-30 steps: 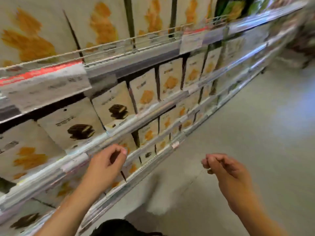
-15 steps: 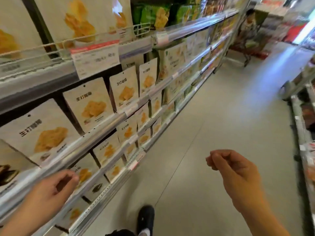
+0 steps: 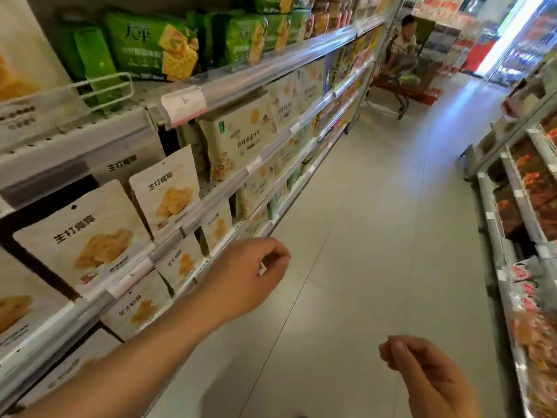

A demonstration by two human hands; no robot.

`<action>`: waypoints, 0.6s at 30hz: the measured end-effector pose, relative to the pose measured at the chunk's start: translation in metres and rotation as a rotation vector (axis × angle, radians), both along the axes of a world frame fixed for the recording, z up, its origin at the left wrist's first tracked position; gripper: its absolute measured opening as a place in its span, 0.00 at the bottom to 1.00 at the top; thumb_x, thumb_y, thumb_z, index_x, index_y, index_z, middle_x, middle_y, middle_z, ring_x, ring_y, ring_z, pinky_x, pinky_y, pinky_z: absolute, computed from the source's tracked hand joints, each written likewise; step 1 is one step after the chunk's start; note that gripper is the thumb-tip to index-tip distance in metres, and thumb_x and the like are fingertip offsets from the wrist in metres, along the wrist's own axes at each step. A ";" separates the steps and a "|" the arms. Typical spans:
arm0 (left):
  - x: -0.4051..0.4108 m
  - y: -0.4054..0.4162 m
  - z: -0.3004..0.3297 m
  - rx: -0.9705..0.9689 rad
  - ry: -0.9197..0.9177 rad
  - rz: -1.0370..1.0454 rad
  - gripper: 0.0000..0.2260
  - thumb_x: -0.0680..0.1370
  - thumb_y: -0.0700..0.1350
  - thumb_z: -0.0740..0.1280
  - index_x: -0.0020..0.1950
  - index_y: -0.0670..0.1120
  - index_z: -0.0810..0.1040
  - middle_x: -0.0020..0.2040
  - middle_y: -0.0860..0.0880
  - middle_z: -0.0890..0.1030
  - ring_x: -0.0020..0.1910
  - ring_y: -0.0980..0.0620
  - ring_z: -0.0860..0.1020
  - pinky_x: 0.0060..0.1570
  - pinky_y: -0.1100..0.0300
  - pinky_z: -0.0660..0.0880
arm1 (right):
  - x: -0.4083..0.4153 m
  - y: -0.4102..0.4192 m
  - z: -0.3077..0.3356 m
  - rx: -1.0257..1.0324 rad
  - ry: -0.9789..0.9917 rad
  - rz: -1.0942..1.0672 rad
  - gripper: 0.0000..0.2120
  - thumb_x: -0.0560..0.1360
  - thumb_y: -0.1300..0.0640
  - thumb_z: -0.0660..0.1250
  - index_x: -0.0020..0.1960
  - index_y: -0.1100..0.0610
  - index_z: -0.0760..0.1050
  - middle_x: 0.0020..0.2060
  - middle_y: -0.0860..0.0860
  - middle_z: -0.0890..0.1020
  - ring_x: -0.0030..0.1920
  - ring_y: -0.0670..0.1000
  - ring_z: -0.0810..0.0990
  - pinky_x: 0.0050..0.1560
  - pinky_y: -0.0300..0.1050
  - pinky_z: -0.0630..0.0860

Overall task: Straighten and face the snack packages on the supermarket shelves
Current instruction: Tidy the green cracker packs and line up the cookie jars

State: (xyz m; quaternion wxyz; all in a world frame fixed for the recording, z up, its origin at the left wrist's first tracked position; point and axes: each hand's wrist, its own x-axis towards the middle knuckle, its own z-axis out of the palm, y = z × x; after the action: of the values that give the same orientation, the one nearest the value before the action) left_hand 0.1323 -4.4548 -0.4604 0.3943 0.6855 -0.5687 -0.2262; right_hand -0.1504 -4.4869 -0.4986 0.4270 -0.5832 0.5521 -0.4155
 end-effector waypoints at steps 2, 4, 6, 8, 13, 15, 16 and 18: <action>-0.014 -0.041 0.004 -0.030 -0.001 -0.047 0.04 0.78 0.47 0.67 0.48 0.55 0.81 0.46 0.64 0.79 0.46 0.65 0.77 0.44 0.74 0.72 | -0.001 -0.041 -0.003 -0.007 -0.004 0.023 0.12 0.72 0.68 0.70 0.42 0.51 0.83 0.34 0.53 0.86 0.38 0.49 0.85 0.46 0.44 0.79; -0.021 -0.074 0.002 -0.020 -0.015 -0.060 0.04 0.78 0.49 0.66 0.48 0.56 0.80 0.46 0.63 0.79 0.47 0.64 0.77 0.44 0.71 0.74 | 0.002 -0.090 -0.005 -0.009 -0.026 0.060 0.10 0.73 0.67 0.70 0.40 0.54 0.83 0.34 0.52 0.86 0.37 0.48 0.85 0.44 0.38 0.80; -0.023 -0.098 -0.003 0.029 -0.052 -0.015 0.04 0.79 0.51 0.65 0.48 0.57 0.79 0.44 0.63 0.79 0.47 0.62 0.77 0.43 0.70 0.74 | 0.010 -0.144 -0.003 0.000 -0.078 0.121 0.09 0.73 0.69 0.69 0.39 0.57 0.83 0.33 0.54 0.85 0.37 0.49 0.85 0.41 0.34 0.79; -0.018 -0.110 -0.006 0.103 -0.093 0.089 0.04 0.79 0.53 0.64 0.47 0.60 0.78 0.44 0.64 0.78 0.47 0.63 0.76 0.42 0.70 0.72 | 0.026 -0.196 0.003 0.016 -0.123 0.218 0.09 0.73 0.71 0.68 0.39 0.59 0.82 0.33 0.56 0.85 0.35 0.50 0.84 0.38 0.35 0.79; 0.004 -0.104 0.005 0.165 -0.055 0.482 0.06 0.79 0.52 0.66 0.43 0.61 0.78 0.47 0.69 0.77 0.47 0.64 0.76 0.43 0.72 0.71 | 0.107 -0.301 0.049 -0.019 -0.171 0.585 0.12 0.72 0.66 0.70 0.41 0.50 0.83 0.33 0.55 0.85 0.35 0.51 0.84 0.38 0.41 0.80; 0.011 -0.093 0.012 0.151 -0.065 0.633 0.06 0.78 0.52 0.66 0.43 0.61 0.78 0.46 0.70 0.78 0.47 0.64 0.76 0.43 0.71 0.72 | 0.147 -0.327 0.073 -0.077 -0.171 0.768 0.06 0.70 0.58 0.72 0.43 0.47 0.83 0.35 0.54 0.85 0.37 0.50 0.84 0.41 0.42 0.81; 0.014 -0.088 0.016 0.135 -0.070 0.697 0.06 0.78 0.51 0.67 0.42 0.61 0.79 0.46 0.69 0.78 0.47 0.64 0.76 0.43 0.70 0.73 | 0.167 -0.336 0.087 -0.113 -0.178 0.847 0.05 0.68 0.53 0.71 0.44 0.47 0.83 0.36 0.53 0.85 0.38 0.50 0.84 0.41 0.40 0.80; 0.018 -0.080 0.023 0.111 -0.085 0.813 0.05 0.77 0.50 0.68 0.42 0.60 0.80 0.44 0.68 0.79 0.45 0.63 0.78 0.41 0.68 0.74 | 0.208 -0.348 0.115 -0.182 -0.193 0.975 0.10 0.66 0.46 0.70 0.45 0.46 0.83 0.37 0.51 0.86 0.38 0.48 0.84 0.41 0.36 0.79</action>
State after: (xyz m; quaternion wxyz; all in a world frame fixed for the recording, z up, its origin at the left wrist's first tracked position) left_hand 0.1507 -4.5343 -0.4378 0.3899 0.8834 -0.2544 -0.0540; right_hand 0.0575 -4.8351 -0.3838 0.5678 -0.7672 0.1348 -0.2661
